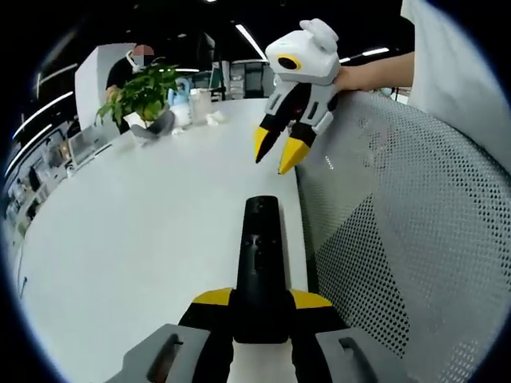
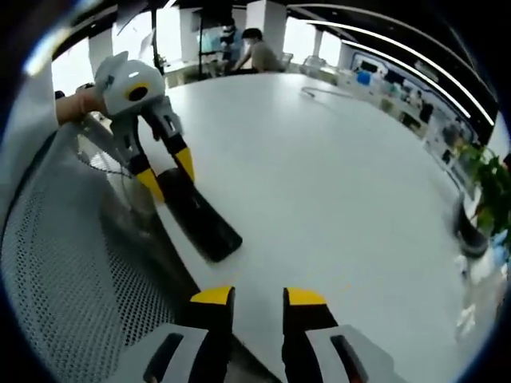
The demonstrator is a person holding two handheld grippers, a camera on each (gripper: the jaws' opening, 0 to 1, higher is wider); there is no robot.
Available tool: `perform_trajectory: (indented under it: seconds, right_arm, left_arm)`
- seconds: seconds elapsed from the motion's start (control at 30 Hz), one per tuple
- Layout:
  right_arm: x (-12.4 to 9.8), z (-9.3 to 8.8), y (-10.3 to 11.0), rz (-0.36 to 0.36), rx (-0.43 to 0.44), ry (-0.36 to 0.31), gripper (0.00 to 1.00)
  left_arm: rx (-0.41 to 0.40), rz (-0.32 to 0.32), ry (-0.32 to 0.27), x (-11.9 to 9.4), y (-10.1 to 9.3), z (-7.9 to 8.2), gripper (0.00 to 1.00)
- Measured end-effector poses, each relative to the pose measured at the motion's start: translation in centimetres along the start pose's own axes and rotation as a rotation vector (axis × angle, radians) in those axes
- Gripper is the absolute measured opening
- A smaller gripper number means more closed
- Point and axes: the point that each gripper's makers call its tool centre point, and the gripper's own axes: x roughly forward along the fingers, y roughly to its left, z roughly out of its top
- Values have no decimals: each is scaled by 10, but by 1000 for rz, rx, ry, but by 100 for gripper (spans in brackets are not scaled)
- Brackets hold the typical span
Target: Press the specified remote control buttons in sequence, fully releasing each button before pressing the next.
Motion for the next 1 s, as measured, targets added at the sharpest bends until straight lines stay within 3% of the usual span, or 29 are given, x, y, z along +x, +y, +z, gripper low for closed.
perform_trajectory:
  seconds: [0.07, 0.2, 0.33, 0.43, 0.63, 0.8, 1.0]
  right_arm:
    - [0, -2, 4, 23, -1, 10, 14]
    - [-4, 9, 10, 61, -13, -38, 0]
    - [-3, 13, 14, 88, 20, -33, 0]
    - [-2, 15, 18, 103, -27, -6, 0]
    - [7, 38, 28, 150, -121, -6, 0]
    - [20, 42, 33, 184, -237, 55, 0]
    - [26, 39, 28, 176, -320, 112, 0]
  left_arm:
    - [4, -2, 0, 0, 0, 0, 25]
    - [7, -5, -1, 0, 0, 0, 25]
    - [9, -6, -2, 0, 0, 1, 25]
    - [9, -7, -1, 0, 0, 0, 25]
    - [13, -9, 1, 1, 0, 1, 25]
    - [18, -11, 3, 1, 0, 1, 25]
    - [17, -10, 4, 0, -1, 1, 25]
